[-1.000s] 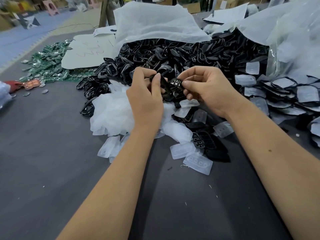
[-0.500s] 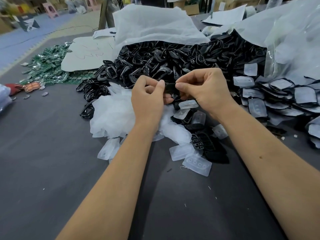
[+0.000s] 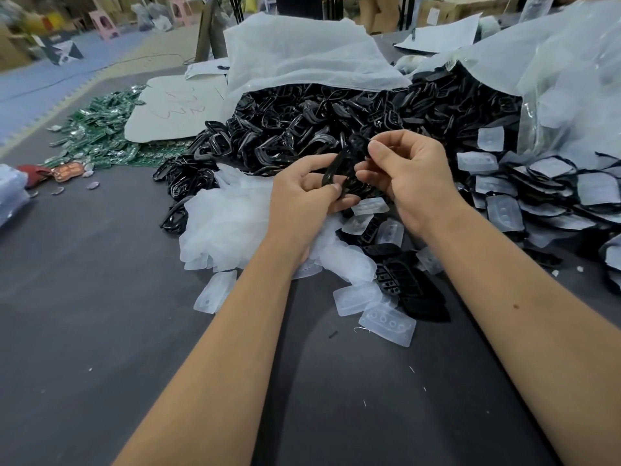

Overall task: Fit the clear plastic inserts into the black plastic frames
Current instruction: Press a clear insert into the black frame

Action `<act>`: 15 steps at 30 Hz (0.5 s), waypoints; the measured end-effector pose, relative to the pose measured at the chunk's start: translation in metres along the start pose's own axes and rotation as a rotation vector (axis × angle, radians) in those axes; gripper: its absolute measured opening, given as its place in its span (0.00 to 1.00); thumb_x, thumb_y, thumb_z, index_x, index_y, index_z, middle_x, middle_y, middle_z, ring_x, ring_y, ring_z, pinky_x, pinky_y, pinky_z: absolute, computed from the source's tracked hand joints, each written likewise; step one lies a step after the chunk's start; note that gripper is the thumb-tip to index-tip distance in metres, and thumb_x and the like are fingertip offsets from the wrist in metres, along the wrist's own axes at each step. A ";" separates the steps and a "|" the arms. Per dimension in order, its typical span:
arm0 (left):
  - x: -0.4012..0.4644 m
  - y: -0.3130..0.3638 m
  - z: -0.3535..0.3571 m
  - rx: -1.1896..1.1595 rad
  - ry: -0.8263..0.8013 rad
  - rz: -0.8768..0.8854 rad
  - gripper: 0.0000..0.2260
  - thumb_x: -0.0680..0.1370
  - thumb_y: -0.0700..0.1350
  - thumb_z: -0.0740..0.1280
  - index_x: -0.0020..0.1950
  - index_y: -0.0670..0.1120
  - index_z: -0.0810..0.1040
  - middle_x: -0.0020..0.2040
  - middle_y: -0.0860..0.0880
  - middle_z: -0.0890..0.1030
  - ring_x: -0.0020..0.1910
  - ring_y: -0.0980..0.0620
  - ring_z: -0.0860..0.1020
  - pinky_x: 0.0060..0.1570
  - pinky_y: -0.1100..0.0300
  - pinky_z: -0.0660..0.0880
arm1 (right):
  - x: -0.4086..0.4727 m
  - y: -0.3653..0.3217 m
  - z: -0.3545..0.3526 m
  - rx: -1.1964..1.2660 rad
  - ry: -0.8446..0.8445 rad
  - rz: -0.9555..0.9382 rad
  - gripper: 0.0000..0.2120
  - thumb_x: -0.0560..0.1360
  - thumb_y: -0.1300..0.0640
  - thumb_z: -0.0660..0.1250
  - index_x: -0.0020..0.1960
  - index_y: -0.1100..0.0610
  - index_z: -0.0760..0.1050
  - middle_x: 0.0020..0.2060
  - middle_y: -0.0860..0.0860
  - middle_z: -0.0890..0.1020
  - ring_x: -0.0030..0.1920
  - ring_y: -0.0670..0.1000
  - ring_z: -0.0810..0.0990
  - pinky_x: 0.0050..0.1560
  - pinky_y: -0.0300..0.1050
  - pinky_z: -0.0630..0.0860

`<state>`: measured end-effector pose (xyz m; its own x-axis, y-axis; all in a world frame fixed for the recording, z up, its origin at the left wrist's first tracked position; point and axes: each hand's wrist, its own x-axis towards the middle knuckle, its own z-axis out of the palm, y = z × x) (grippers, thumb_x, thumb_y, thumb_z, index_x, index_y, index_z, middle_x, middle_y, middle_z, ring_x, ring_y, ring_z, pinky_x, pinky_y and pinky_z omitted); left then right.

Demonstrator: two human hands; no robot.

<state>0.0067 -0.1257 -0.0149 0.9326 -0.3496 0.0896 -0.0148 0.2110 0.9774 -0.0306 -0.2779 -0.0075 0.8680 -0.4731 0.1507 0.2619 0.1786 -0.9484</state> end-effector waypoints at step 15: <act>0.006 -0.010 -0.004 0.170 0.124 0.061 0.15 0.79 0.30 0.63 0.51 0.46 0.85 0.40 0.45 0.87 0.38 0.46 0.87 0.50 0.46 0.85 | 0.000 -0.002 -0.009 -0.623 -0.146 -0.277 0.02 0.75 0.64 0.77 0.46 0.58 0.85 0.32 0.51 0.85 0.29 0.48 0.83 0.33 0.37 0.78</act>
<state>0.0140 -0.1268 -0.0249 0.9653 -0.2232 0.1358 -0.1237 0.0675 0.9900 -0.0348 -0.2864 -0.0086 0.8635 -0.3010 0.4047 0.2289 -0.4812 -0.8462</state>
